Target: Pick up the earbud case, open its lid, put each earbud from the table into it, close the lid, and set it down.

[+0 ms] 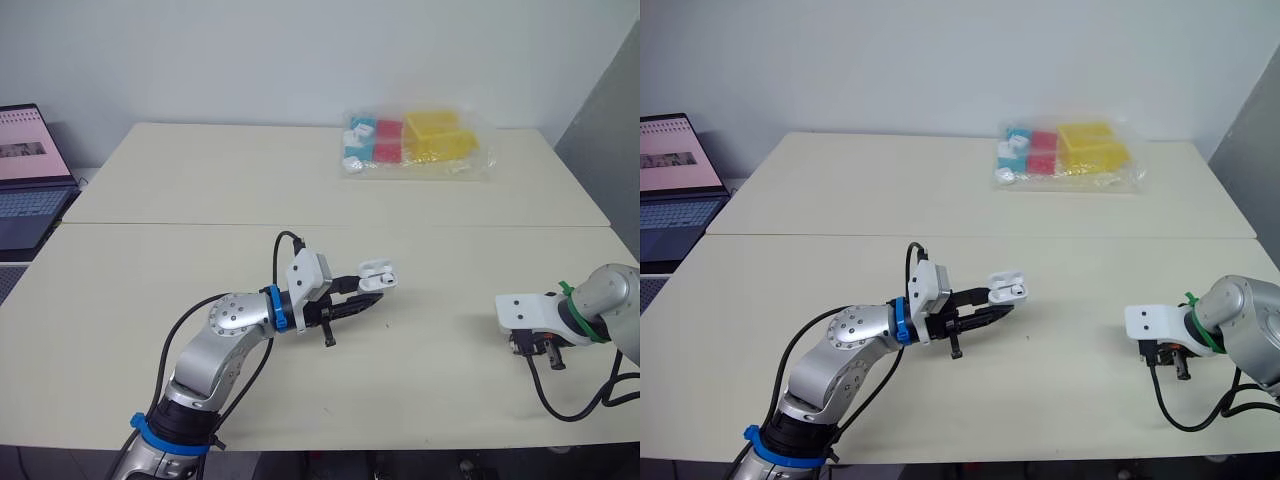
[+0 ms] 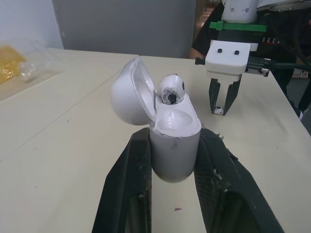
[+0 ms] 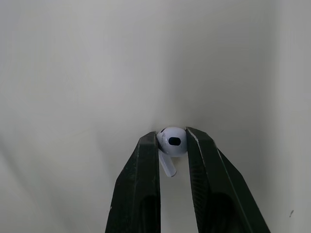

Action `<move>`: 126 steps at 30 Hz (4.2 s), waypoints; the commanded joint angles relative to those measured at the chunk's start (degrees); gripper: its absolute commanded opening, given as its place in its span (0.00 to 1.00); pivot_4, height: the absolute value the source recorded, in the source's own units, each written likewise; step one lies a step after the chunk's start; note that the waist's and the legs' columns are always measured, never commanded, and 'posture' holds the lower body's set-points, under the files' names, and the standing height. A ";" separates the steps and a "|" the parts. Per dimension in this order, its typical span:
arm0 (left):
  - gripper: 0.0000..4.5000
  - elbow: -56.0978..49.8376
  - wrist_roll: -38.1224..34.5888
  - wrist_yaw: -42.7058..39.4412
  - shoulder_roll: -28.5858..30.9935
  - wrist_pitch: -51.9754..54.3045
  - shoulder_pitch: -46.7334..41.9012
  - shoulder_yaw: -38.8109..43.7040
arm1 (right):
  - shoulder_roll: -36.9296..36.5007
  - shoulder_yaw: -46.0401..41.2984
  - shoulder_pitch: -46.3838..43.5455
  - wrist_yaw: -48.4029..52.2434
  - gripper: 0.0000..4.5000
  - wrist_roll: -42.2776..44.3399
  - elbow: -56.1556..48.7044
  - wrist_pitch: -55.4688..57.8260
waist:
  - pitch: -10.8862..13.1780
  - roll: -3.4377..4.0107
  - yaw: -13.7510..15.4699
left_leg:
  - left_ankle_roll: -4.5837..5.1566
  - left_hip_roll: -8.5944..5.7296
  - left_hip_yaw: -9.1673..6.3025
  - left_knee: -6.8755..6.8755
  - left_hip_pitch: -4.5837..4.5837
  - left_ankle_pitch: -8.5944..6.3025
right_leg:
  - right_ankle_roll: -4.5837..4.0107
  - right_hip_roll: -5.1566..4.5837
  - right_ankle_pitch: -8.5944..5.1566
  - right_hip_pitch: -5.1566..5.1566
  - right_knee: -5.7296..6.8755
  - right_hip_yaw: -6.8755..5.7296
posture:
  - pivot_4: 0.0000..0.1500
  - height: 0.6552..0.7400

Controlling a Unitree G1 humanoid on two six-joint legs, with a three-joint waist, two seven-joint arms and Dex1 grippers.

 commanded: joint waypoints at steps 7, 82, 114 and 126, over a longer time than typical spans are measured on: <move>0.18 -0.69 -1.13 0.97 -1.21 -0.72 -0.96 0.90 | -0.40 -11.98 -0.06 1.55 0.09 11.90 -7.14 4.11 | 0.01 0.02 0.02 | 0.00 -0.01 0.00 0.00 -0.01 0.00 | 0.00 0.00 0.00 0.00 0.00 0.00 | 1.00 0.97; 0.18 4.57 -4.14 2.76 -5.73 2.59 -9.51 3.41 | 47.02 -13.48 5.65 -59.25 0.55 36.16 -32.01 12.24 | -0.02 -0.12 -0.01 | 0.01 0.01 -0.20 -0.06 -0.45 -0.01 | 0.02 0.05 0.01 -0.21 -0.18 -0.14 | 1.00 0.97; 0.18 2.51 -3.61 -7.56 -1.33 -1.08 -8.76 -1.70 | 18.65 -14.55 -22.18 -27.46 0.00 47.35 -4.06 19.55 | 0.00 -0.10 0.05 | 0.03 0.01 -0.08 -0.08 -0.95 -0.01 | -0.01 0.10 0.01 -0.69 -0.26 -0.10 | 1.00 0.97; 0.18 2.43 -2.29 -6.94 -0.95 -2.28 -8.33 -1.91 | 17.64 -14.70 -22.89 -15.27 0.00 55.60 -9.97 25.59 | 0.00 -0.10 0.13 | 0.07 0.02 -0.17 -0.04 -0.95 -0.04 | 0.00 0.05 0.02 -0.68 -0.25 -0.13 | 1.00 0.97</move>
